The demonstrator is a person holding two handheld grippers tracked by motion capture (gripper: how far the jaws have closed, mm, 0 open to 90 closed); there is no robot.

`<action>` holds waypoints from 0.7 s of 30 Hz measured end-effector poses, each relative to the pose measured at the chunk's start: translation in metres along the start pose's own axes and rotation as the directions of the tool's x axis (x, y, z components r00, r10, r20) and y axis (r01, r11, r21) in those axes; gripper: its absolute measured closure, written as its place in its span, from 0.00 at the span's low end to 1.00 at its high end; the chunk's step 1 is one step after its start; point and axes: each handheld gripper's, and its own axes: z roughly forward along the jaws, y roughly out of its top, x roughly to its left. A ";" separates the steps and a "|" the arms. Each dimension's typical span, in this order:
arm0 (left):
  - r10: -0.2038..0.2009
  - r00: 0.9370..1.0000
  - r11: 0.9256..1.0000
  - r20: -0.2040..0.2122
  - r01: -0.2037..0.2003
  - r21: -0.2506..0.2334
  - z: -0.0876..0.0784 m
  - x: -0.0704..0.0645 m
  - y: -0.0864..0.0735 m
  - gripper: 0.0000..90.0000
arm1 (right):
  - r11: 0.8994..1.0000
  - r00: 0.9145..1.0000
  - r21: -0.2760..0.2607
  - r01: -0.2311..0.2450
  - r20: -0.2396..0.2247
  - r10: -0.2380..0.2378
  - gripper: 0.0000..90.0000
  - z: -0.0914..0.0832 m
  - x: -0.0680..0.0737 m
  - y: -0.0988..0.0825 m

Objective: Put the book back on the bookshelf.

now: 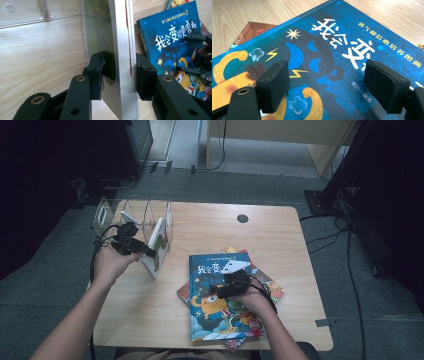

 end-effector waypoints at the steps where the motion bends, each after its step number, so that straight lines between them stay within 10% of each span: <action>1: -0.003 1.000 1.000 -0.003 0.003 -0.001 -0.001 0.001 0.000 0.72 | 1.000 1.000 0.000 -0.001 0.000 0.001 0.23 0.000 0.000 0.000; 21: -0.045 0.999 0.999 -0.013 0.045 0.029 0.001 0.015 0.006 0.77 | 1.000 1.000 0.000 0.000 0.000 0.000 0.23 0.000 0.000 0.000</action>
